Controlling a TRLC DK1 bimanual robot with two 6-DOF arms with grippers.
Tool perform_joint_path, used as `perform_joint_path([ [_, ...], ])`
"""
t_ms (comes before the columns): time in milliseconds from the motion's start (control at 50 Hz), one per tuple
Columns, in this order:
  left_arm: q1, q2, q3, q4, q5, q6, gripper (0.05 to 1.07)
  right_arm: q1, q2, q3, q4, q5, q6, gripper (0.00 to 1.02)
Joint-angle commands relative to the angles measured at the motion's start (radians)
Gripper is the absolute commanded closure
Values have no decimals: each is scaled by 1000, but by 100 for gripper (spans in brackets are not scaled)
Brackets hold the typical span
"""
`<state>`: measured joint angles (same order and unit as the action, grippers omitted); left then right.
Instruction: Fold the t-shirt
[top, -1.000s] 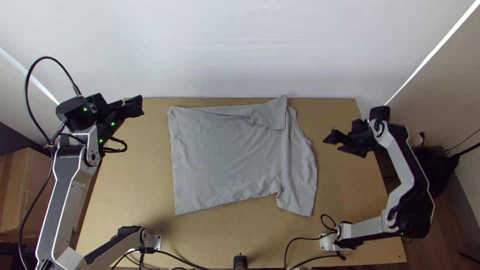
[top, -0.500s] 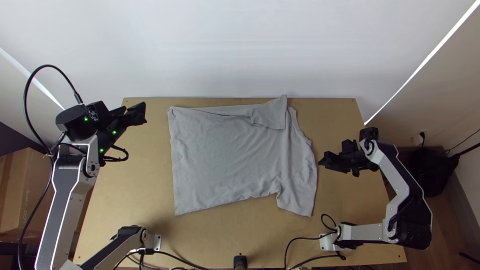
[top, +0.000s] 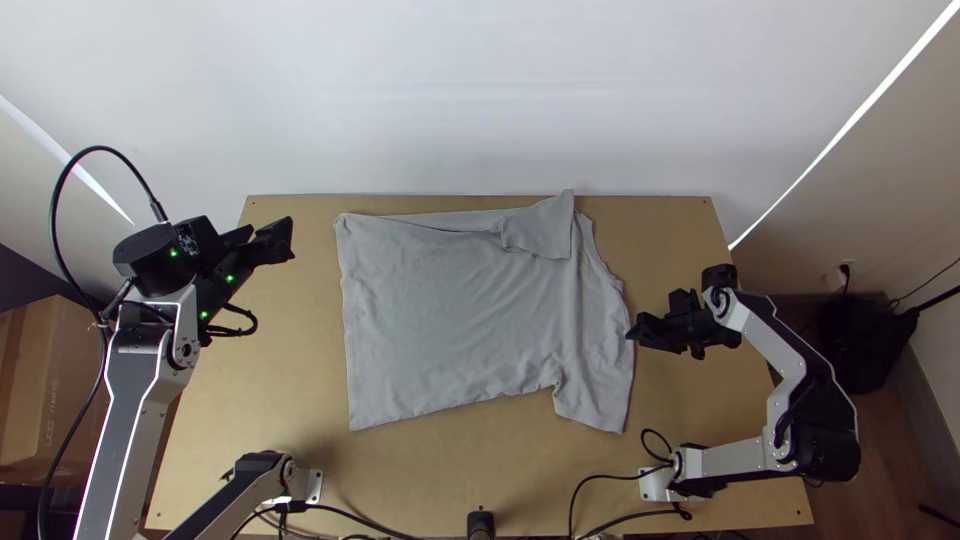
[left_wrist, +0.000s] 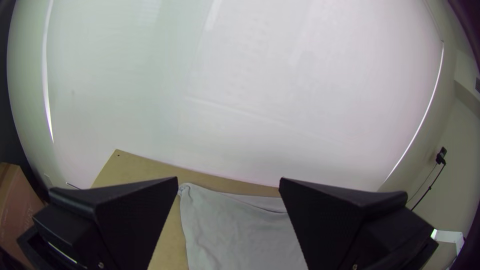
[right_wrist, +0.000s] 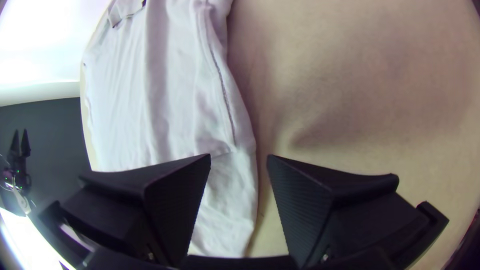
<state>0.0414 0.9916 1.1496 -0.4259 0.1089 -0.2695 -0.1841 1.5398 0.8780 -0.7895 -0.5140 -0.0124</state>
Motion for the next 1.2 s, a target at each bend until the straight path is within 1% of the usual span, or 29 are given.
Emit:
perform_joint_path([
  [0, 9, -21, -17, -10, 5, 7, 10, 38, 29, -42, 26, -11, 2, 49],
  [60, 9, -22, -22, -13, 5, 18, 10, 57, 29, -57, 44, -11, 9, 49],
  [80, 9, -22, -25, -13, 5, 21, 10, 64, 29, -63, 58, -9, 15, 52],
  [100, 9, -22, -27, -16, 5, 23, 10, 71, 29, -70, 73, -9, 23, 57],
  [140, 9, -24, -33, -20, 5, 27, 10, 72, 26, -86, 118, -9, 29, 75],
  [160, 9, -24, -36, -22, 5, 32, 10, 72, 22, -94, 148, -9, 34, 86],
  [200, 9, -25, -41, -27, 5, 39, 10, 72, 14, -109, 197, -8, 51, 100],
  [300, 9, -30, -51, -57, 5, 69, 10, 72, -10, -125, 214, -4, 60, 100],
  [420, 3, -34, -57, -163, 6, 154, 10, 66, -30, -119, 214, 6, 60, 100],
  [480, -3, -47, -77, -221, 14, 230, 11, 57, -43, -117, 213, 6, 60, 100],
  [600, -5, -79, -134, -366, 78, 394, 11, 48, -73, -123, 214, 9, 58, 100],
  [700, -44, -84, -171, -597, 103, 569, 11, 44, -89, -129, 213, 11, 58, 100],
  [800, -92, -107, -228, -786, 91, 693, 11, 46, -104, -131, 208, 12, 61, 100],
  [860, -94, -114, -272, -787, 84, 716, 11, 52, -110, -131, 203, 17, 65, 100],
  [920, -101, -103, -301, -823, 61, 739, 12, 55, -116, -132, 202, 17, 72, 100],
  [980, -117, -94, -333, -824, 35, 730, 19, 63, -124, -132, 200, 19, 86, 100],
  [1020, -138, -90, -358, -827, 28, 727, 20, 66, -133, -136, 199, 19, 89, 100],
  [1120, -218, -90, -427, -815, -60, 724, 20, 77, -149, -139, 199, 23, 104, 100],
  [1180, -264, -93, -464, -797, -75, 713, 20, 80, -153, -139, 199, 25, 106, 100],
])
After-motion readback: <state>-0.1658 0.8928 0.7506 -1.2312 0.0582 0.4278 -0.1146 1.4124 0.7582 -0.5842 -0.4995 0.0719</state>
